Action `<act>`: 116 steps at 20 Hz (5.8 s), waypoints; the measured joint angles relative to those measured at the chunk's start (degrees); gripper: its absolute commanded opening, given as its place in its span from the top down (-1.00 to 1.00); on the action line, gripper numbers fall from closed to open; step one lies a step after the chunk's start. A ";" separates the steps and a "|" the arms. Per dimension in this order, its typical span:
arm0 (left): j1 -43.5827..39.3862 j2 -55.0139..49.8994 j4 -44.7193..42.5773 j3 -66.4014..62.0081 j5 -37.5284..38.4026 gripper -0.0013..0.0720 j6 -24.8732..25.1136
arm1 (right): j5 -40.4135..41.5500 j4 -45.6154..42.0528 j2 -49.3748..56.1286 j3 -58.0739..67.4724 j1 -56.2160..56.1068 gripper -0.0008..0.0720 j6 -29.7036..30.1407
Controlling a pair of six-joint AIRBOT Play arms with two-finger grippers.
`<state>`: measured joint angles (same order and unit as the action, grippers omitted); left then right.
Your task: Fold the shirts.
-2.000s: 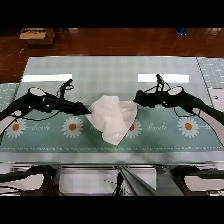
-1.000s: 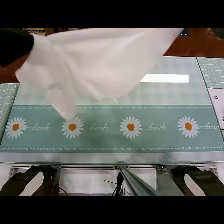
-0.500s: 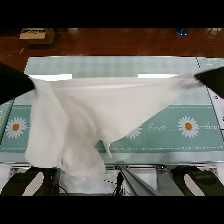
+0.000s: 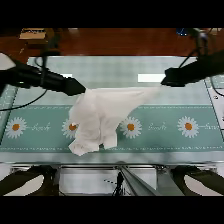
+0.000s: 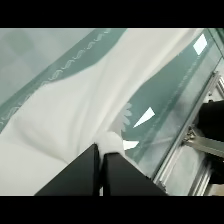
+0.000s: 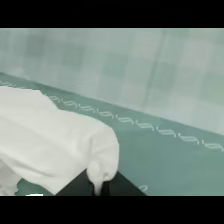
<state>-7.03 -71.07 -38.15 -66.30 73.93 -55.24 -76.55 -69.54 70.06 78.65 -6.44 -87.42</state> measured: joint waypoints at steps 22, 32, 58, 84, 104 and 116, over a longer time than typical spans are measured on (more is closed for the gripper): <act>22.60 7.06 -22.58 31.36 14.58 -0.87 -18.01 | 5.35 -10.14 9.55 0.07 -0.31 0.88 5.22; 8.15 5.18 -11.80 39.32 2.14 0.02 -17.44 | 4.63 -13.18 9.55 0.07 -0.31 0.88 5.27; 33.07 32.28 -9.46 -18.84 -7.85 0.90 -23.76 | 24.02 -18.62 -29.05 0.07 -0.31 0.88 -4.46; 16.68 17.99 -5.75 17.97 -23.04 0.90 -24.50 | 15.65 -23.08 3.74 0.00 -0.31 0.88 -1.77; 40.70 -1.01 -20.94 11.13 -2.89 -0.46 -15.58 | 8.07 -19.08 3.91 -5.18 16.85 -0.56 -0.33; 35.19 -14.78 -11.96 15.61 -0.63 -0.44 -7.56 | 3.23 -0.46 2.97 -15.56 27.23 -0.56 10.29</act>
<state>28.16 -85.84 -50.11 -50.70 73.30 -62.81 -73.32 -70.00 73.03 63.09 20.80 -77.12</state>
